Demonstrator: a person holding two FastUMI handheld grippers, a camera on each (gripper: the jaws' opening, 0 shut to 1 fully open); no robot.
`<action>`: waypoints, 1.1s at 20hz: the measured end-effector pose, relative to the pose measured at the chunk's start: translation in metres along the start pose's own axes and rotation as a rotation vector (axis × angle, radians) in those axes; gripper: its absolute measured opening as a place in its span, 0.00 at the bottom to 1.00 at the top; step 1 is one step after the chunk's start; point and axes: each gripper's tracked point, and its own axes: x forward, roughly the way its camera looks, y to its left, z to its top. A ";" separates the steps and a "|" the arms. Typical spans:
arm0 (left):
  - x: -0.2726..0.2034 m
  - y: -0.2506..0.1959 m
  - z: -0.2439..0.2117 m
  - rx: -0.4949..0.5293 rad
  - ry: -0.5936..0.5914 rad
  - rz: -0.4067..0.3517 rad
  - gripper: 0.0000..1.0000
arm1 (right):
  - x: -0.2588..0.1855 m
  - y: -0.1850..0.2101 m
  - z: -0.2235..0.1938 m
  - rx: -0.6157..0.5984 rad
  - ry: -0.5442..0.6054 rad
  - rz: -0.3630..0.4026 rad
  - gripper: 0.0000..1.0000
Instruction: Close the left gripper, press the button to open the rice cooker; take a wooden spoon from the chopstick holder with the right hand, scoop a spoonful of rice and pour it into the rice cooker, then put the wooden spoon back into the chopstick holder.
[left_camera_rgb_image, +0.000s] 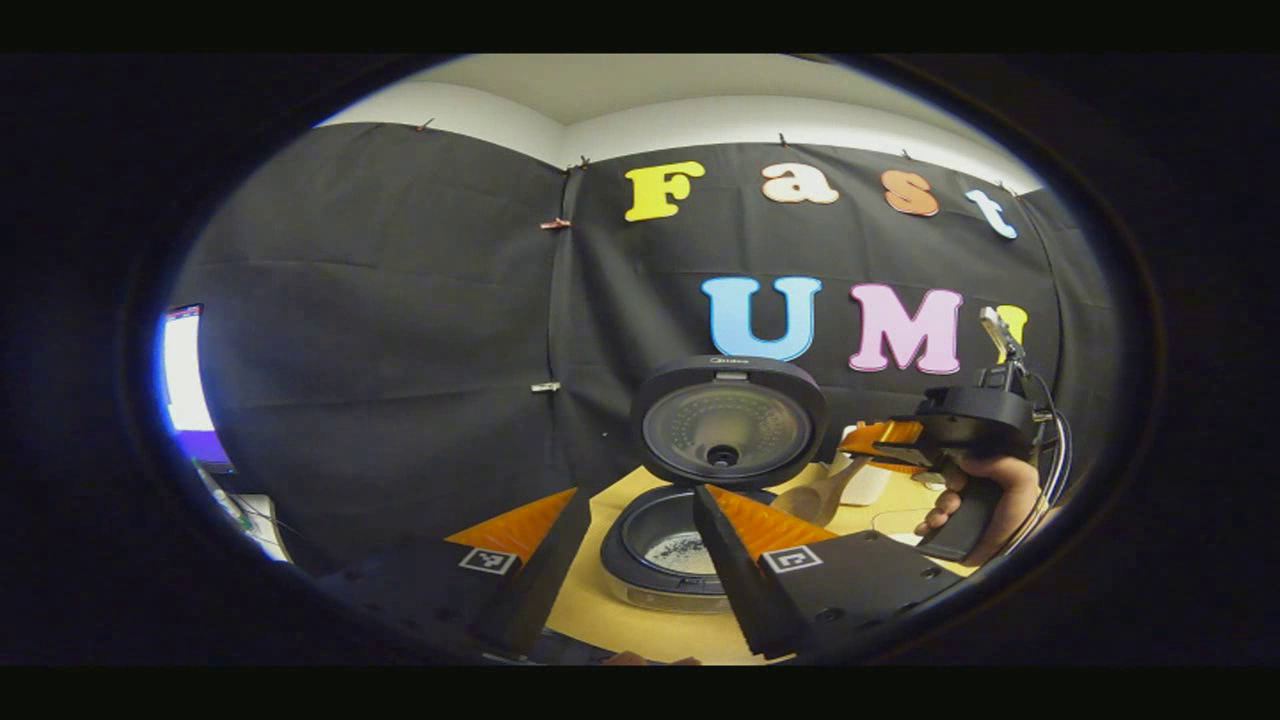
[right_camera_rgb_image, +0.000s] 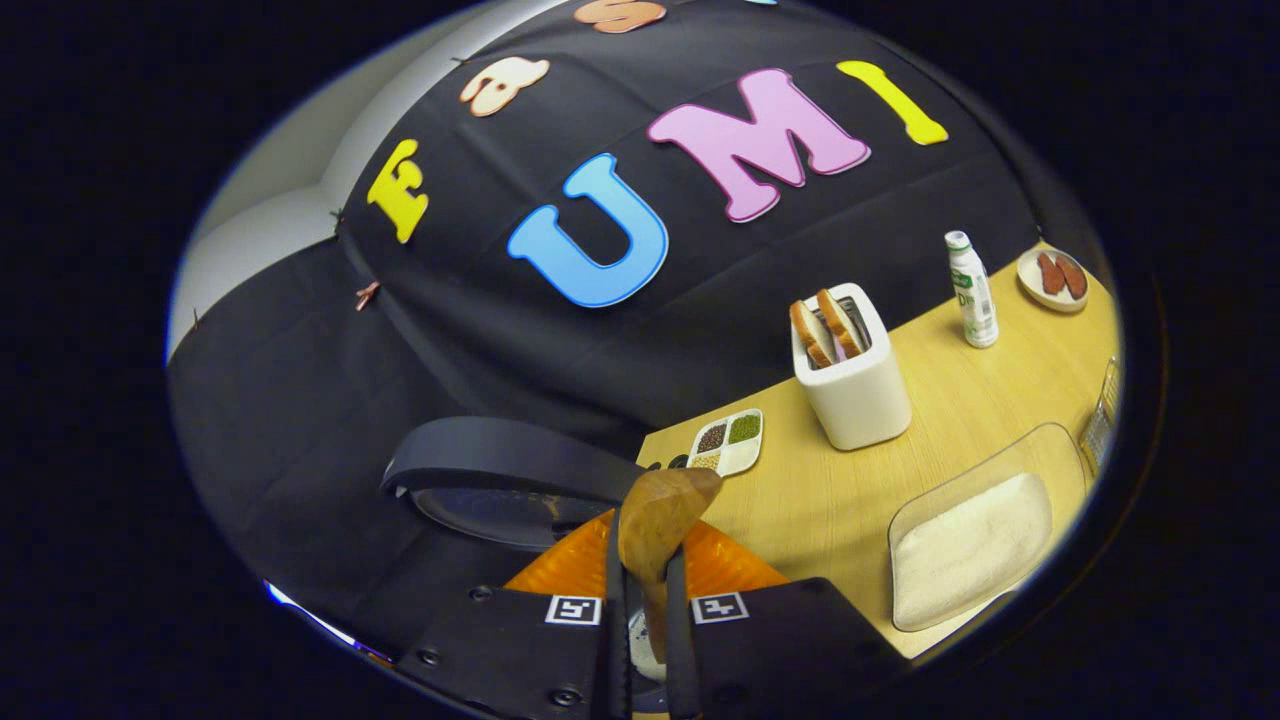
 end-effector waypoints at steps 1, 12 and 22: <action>0.000 0.001 -0.001 0.000 0.002 0.003 0.74 | -0.001 0.010 -0.002 -0.057 0.001 0.016 0.18; 0.001 0.004 -0.002 -0.013 0.000 0.013 0.74 | -0.004 0.059 -0.036 -0.440 0.050 0.168 0.18; 0.007 0.003 0.002 -0.012 -0.020 0.011 0.74 | -0.020 0.081 -0.070 -0.803 0.118 0.334 0.18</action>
